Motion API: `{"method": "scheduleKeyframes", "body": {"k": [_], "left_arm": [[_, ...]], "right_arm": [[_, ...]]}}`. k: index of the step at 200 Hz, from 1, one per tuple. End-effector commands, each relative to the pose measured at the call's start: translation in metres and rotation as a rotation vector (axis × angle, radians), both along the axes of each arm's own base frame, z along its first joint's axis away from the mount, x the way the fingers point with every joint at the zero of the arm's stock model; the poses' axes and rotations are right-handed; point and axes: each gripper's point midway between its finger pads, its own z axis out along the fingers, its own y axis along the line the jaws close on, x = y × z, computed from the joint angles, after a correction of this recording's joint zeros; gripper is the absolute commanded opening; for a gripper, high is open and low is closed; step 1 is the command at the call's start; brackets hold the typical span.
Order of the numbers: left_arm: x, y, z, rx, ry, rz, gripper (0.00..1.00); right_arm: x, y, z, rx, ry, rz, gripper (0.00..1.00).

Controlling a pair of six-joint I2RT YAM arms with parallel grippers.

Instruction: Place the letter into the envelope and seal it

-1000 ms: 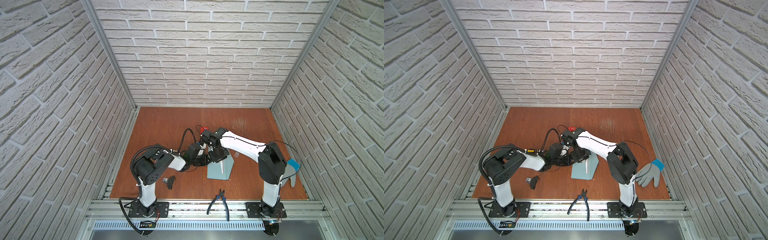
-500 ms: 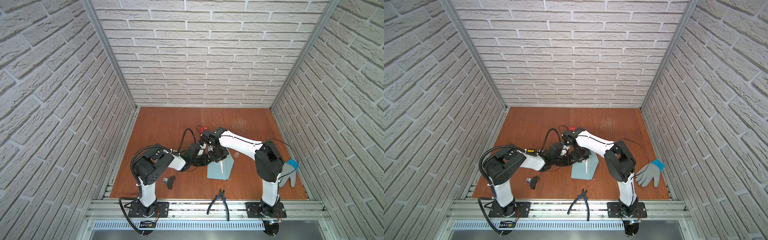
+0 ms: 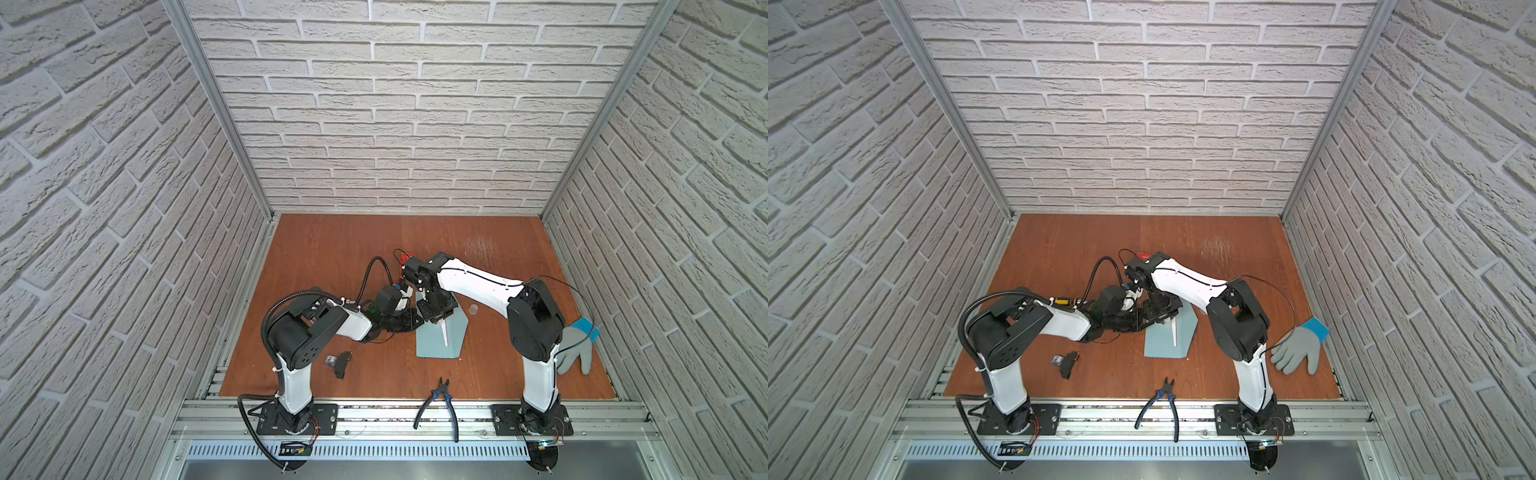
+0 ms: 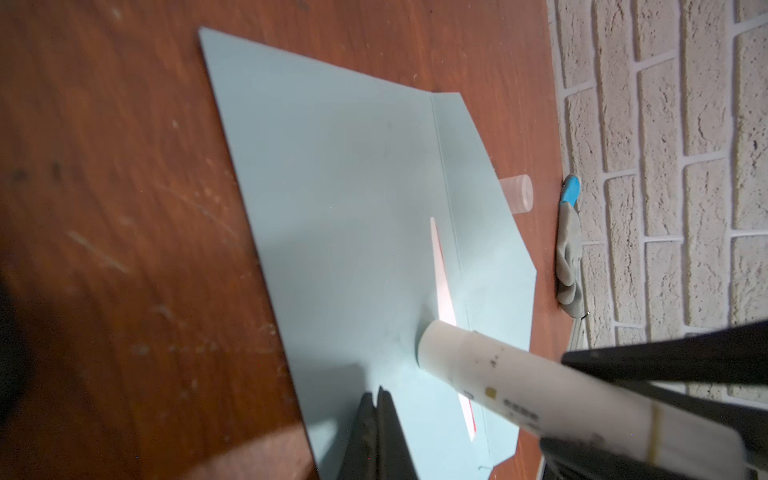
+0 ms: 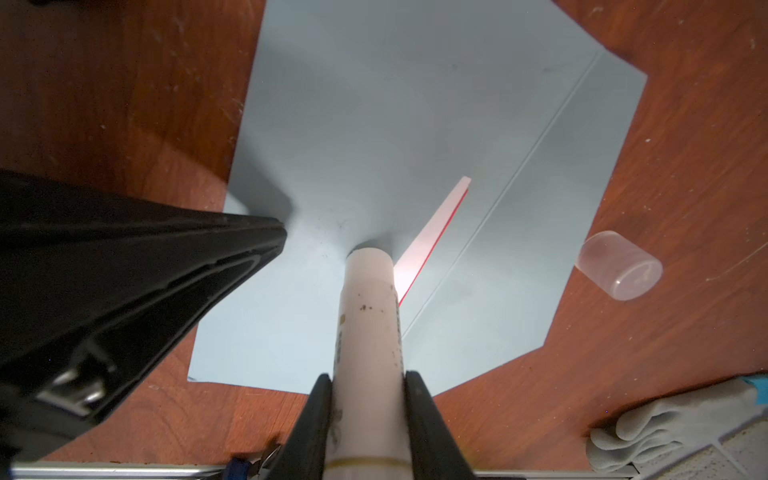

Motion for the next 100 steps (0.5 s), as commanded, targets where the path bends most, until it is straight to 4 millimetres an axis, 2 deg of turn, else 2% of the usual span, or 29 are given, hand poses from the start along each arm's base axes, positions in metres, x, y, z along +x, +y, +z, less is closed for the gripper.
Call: {"method": "scheduleKeyframes", "body": {"k": [1, 47, 100], "left_arm": [[-0.008, 0.011, -0.024, 0.078, 0.053, -0.005, 0.0], [-0.009, 0.012, -0.027, 0.095, 0.061, -0.011, 0.0], [-0.009, 0.013, -0.027, 0.108, 0.061, -0.016, 0.0]], "right_arm": [[0.008, -0.022, -0.016, -0.11, 0.001, -0.008, 0.05], [0.007, -0.023, -0.015, -0.11, 0.009, -0.01, 0.05], [0.007, -0.025, -0.002, -0.095, -0.002, -0.016, 0.05]]}}
